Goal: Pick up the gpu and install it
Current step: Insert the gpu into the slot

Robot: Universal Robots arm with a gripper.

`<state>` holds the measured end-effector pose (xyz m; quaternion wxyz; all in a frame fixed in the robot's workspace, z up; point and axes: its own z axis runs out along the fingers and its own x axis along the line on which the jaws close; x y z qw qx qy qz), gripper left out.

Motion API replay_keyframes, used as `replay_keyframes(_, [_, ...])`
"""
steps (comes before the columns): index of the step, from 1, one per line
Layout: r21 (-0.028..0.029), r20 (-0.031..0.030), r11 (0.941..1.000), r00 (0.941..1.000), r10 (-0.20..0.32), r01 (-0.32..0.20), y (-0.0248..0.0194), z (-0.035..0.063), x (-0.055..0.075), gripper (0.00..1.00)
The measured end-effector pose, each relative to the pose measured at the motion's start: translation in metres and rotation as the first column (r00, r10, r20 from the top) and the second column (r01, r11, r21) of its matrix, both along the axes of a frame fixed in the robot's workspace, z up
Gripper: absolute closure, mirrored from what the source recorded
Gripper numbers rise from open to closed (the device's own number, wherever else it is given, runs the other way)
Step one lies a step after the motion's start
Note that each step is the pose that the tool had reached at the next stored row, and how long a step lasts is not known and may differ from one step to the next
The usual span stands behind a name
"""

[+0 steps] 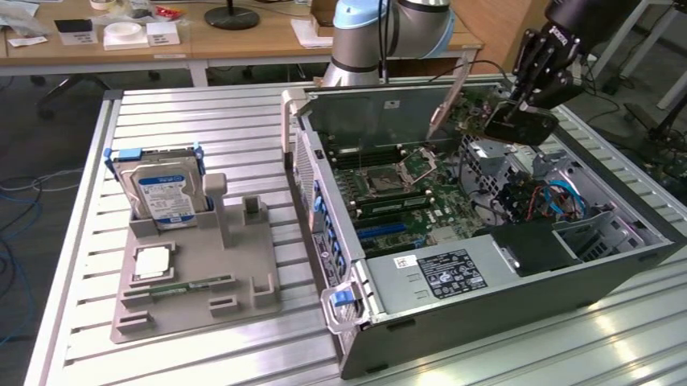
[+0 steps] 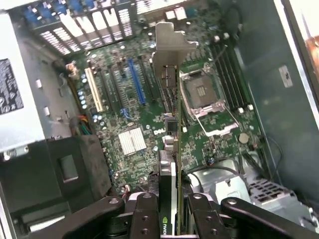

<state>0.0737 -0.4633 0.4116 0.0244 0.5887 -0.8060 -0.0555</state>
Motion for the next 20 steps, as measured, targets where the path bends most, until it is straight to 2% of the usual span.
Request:
replay_keyframes(4, [0.0001, 0.0, 0.9978, 0.9978, 0.066, -0.066, 0.0, -0.0006, 0.0, 0.73])
replay_keyframes(7, [0.0, 0.0, 0.9932, 0.9932, 0.116, -0.116, 0.0, -0.0011, 0.0, 0.73])
replay_keyframes(11, [0.0, 0.0, 0.9838, 0.9838, 0.18, -0.18, 0.0, -0.0016, 0.0, 0.73])
replay_keyframes(20, [-0.0002, -0.0001, 0.96, 0.96, 0.28, -0.28, 0.0004, -0.0019, 0.0, 0.73])
